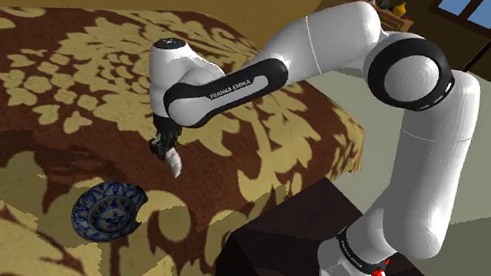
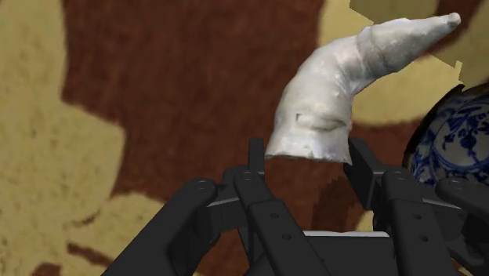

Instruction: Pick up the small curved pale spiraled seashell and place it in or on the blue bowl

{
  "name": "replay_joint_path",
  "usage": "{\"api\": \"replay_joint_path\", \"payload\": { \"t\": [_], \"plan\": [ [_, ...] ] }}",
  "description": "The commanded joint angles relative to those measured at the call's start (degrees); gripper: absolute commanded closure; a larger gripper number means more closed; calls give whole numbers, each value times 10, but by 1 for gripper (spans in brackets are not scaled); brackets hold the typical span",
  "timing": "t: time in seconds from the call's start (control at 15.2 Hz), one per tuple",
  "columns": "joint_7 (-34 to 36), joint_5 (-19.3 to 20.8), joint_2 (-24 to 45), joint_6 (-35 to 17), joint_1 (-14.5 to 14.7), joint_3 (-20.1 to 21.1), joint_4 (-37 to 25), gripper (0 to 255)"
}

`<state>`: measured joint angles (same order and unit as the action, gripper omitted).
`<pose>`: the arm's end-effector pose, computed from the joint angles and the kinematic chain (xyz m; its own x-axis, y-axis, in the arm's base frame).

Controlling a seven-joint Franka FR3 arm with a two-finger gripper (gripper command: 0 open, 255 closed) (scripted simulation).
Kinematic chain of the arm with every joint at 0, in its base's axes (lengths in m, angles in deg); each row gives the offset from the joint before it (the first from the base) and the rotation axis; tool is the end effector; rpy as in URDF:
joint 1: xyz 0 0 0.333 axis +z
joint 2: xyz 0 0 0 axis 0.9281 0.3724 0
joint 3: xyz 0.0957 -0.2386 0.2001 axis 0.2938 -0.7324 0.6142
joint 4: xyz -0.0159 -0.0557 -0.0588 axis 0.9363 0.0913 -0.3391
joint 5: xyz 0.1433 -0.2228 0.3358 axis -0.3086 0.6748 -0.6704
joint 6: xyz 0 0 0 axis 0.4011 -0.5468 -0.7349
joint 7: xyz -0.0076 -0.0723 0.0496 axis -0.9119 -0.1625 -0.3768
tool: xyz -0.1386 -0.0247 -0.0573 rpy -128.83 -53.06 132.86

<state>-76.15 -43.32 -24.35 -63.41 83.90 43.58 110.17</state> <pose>0.5621 0.3557 0.2106 0.8382 0.5425 -0.0549 0.5439 -0.8391 0.0122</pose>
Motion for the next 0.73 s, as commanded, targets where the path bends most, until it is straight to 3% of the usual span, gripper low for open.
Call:
{"api": "replay_joint_path", "payload": {
  "t": [0.0, 0.66],
  "plan": [
    [27, 5, 19, 11, 24, 3, -28, 255],
    [124, 28, 138, 89, 139, 9, -220, 255]
  ]
}}
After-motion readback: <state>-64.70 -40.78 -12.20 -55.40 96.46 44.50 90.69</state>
